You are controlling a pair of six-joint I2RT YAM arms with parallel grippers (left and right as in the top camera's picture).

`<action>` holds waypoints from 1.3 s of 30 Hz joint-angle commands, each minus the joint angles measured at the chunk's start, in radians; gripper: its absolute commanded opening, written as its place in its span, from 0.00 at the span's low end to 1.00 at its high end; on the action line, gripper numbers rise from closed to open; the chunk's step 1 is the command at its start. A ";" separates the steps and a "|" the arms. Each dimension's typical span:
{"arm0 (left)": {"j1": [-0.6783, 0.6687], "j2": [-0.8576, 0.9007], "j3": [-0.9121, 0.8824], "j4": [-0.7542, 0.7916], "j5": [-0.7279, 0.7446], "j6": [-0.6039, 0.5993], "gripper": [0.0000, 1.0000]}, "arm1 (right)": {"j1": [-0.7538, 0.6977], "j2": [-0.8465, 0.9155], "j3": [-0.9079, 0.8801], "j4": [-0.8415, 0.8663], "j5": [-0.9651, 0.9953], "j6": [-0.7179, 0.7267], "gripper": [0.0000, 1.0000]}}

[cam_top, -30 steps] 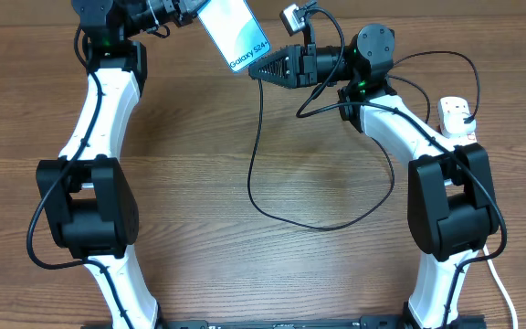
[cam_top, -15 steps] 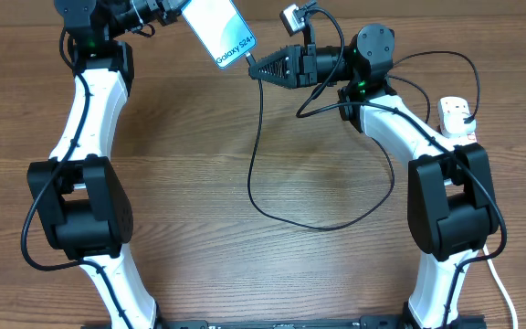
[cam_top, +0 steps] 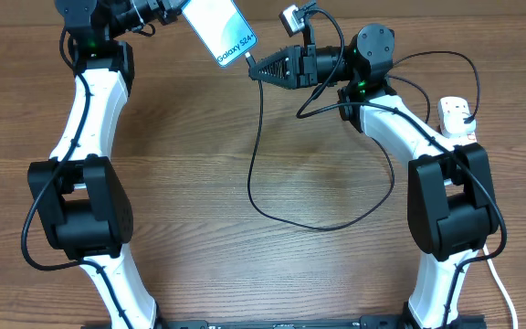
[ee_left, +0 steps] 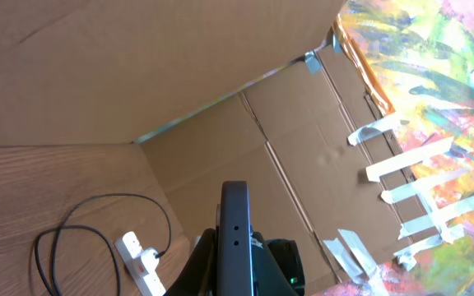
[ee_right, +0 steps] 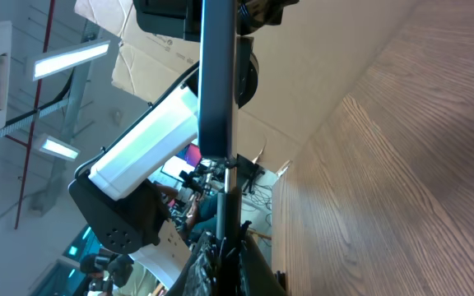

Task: Plug charger to phone and switch on socket

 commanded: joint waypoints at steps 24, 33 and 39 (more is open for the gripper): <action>-0.016 -0.013 0.013 -0.050 -0.023 0.065 0.04 | -0.001 0.003 -0.002 0.006 -0.010 0.003 0.04; -0.017 -0.013 0.013 -0.049 -0.026 0.051 0.04 | -0.001 0.003 -0.002 0.006 -0.010 0.000 0.04; -0.017 -0.013 0.013 -0.034 -0.034 0.018 0.04 | -0.001 0.003 -0.002 0.006 -0.010 0.000 0.04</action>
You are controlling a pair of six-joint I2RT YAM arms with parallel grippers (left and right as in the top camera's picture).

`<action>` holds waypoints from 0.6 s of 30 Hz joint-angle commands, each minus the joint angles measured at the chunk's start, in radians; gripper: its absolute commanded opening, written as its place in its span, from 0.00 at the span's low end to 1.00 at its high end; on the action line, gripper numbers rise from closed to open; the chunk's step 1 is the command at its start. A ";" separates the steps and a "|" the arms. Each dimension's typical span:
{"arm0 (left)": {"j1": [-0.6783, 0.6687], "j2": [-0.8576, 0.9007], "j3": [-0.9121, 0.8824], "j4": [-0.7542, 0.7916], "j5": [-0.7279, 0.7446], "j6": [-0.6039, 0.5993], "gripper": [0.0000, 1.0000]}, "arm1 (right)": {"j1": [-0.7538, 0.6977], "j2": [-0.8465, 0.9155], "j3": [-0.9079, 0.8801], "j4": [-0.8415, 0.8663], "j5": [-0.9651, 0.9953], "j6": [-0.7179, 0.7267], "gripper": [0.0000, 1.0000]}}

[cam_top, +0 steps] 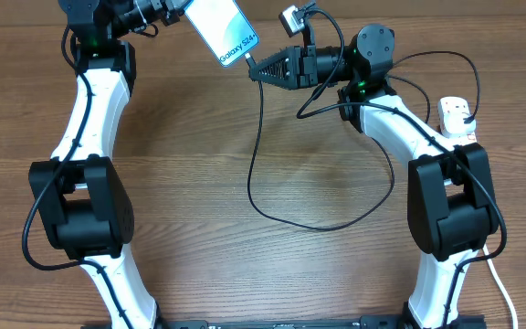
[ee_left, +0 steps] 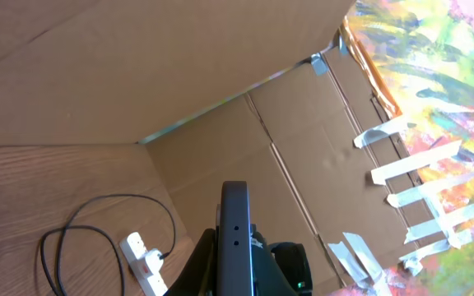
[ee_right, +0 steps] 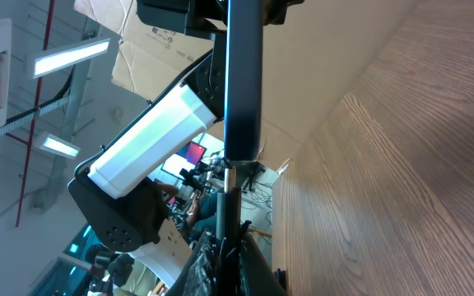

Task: Plug charger to phone and switch on socket

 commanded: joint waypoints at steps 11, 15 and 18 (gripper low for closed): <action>-0.019 -0.013 0.013 0.011 -0.021 -0.034 0.04 | -0.001 0.003 -0.002 0.007 -0.004 0.000 0.04; -0.026 -0.013 0.013 0.011 -0.025 -0.033 0.04 | -0.001 0.003 -0.002 0.007 -0.004 0.000 0.04; -0.027 -0.013 0.013 0.011 -0.024 -0.034 0.04 | -0.001 0.003 -0.002 0.007 -0.004 0.000 0.04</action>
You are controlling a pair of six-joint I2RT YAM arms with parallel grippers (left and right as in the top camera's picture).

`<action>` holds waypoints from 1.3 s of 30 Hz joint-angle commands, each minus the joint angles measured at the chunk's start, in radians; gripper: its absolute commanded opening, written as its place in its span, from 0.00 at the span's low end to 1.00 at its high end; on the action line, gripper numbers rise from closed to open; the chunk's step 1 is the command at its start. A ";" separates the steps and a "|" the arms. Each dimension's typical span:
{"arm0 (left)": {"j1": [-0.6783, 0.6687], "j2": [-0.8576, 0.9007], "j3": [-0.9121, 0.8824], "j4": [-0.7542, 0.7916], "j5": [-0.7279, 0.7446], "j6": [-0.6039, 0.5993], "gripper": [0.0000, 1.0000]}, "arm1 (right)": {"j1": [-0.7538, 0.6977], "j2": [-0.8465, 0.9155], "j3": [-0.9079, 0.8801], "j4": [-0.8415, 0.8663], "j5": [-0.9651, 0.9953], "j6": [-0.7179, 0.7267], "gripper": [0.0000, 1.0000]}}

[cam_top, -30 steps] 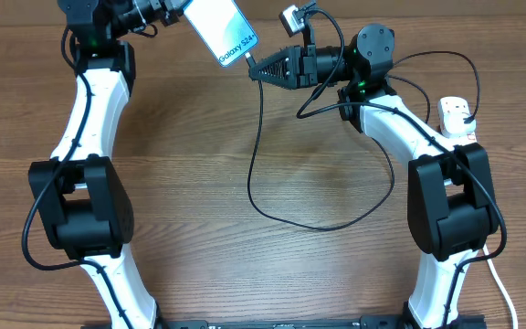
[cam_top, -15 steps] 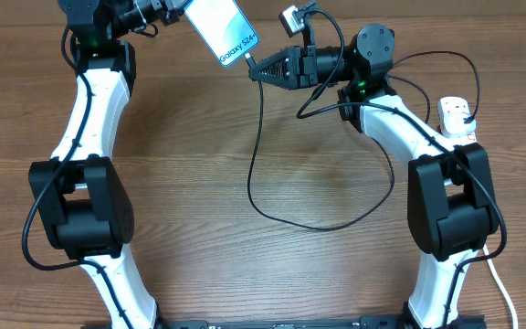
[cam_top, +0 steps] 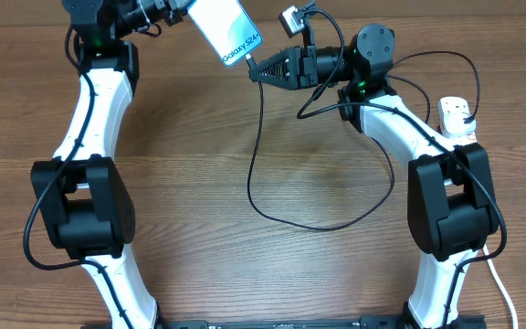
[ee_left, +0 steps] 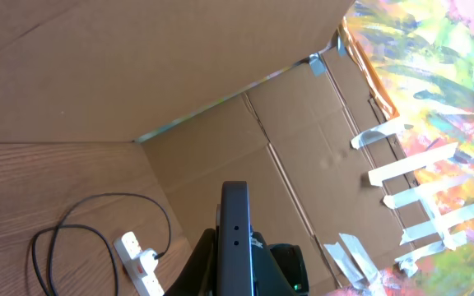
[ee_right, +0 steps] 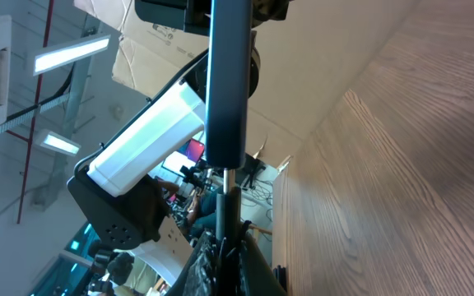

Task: Plug charger to phone and switch on socket

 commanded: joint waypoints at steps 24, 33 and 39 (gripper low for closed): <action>-0.027 -0.013 0.013 0.012 0.067 0.002 0.04 | -0.001 0.003 -0.002 0.002 -0.013 0.000 0.04; -0.028 -0.013 0.013 0.011 0.126 0.001 0.04 | -0.001 0.003 -0.002 0.002 -0.016 0.000 0.04; -0.032 -0.013 0.013 0.011 0.107 0.002 0.04 | 0.003 0.003 -0.002 -0.002 -0.016 0.000 0.04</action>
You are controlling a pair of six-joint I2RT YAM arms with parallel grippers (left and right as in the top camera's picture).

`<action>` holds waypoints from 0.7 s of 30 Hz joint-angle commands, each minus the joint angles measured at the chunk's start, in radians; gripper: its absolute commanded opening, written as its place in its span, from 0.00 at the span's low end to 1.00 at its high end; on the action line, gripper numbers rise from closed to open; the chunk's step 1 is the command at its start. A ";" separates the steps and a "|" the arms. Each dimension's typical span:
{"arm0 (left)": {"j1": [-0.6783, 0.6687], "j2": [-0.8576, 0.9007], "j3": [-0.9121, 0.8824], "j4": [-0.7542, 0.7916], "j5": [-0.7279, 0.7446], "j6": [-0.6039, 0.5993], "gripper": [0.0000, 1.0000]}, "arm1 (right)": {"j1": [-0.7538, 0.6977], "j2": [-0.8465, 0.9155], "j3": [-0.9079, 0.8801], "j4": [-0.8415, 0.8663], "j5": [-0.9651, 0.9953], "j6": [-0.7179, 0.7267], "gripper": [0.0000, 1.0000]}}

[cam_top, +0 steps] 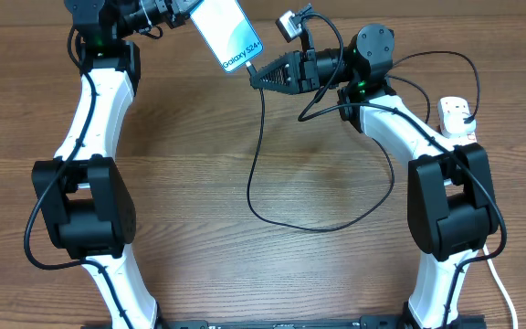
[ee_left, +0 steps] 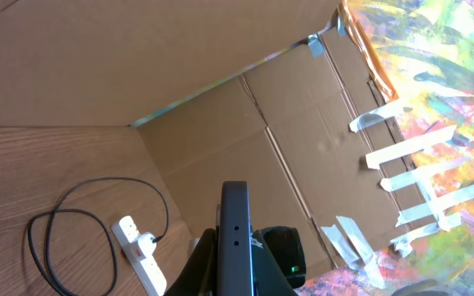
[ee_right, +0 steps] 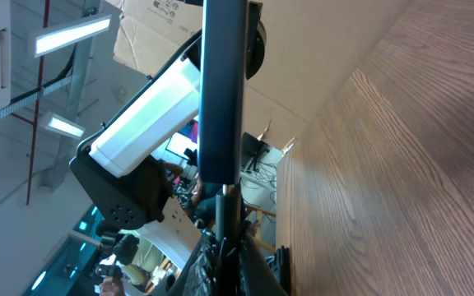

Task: Plug charger to phone and switch on socket

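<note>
The phone (cam_top: 230,33), its white screen facing up, hangs above the table's far edge with my left gripper (cam_top: 186,9) shut on its upper end. Edge-on, the phone (ee_left: 235,234) rises between the left fingers (ee_left: 208,261). My right gripper (cam_top: 263,77) is shut on the charger plug (ee_right: 227,212), whose tip meets the phone's lower end (ee_right: 222,168); how deep it sits cannot be told. The black cable (cam_top: 256,174) loops over the table. The white socket strip (cam_top: 457,117) lies at the far right, also in the left wrist view as the socket strip (ee_left: 142,256).
A brown cardboard wall (ee_left: 138,74) stands behind the table's far edge. The cable (cam_top: 427,64) runs behind the right arm to a plug in the socket strip. Both arm bases (cam_top: 85,219) stand at the table's sides.
The phone's lower end has come down and right onto the plug tip; the short length of plug that showed between them is now covered. Both grippers stay shut.
The left gripper held the phone and the right gripper the plug throughout, close together at the table's far edge. Across the moments the phone shifted sideways against the plug, first right, then back left. Now its lower end sits on the plug tip.
</note>
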 commanded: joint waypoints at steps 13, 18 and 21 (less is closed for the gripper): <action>-0.025 -0.013 0.013 0.011 0.031 0.001 0.04 | 0.015 0.003 -0.002 0.002 0.043 0.000 0.04; -0.024 -0.013 0.013 0.011 0.016 0.002 0.04 | 0.015 0.003 -0.002 0.002 0.026 0.000 0.04; -0.020 -0.013 0.013 0.011 0.009 0.001 0.04 | 0.014 0.003 -0.002 0.003 0.020 0.000 0.04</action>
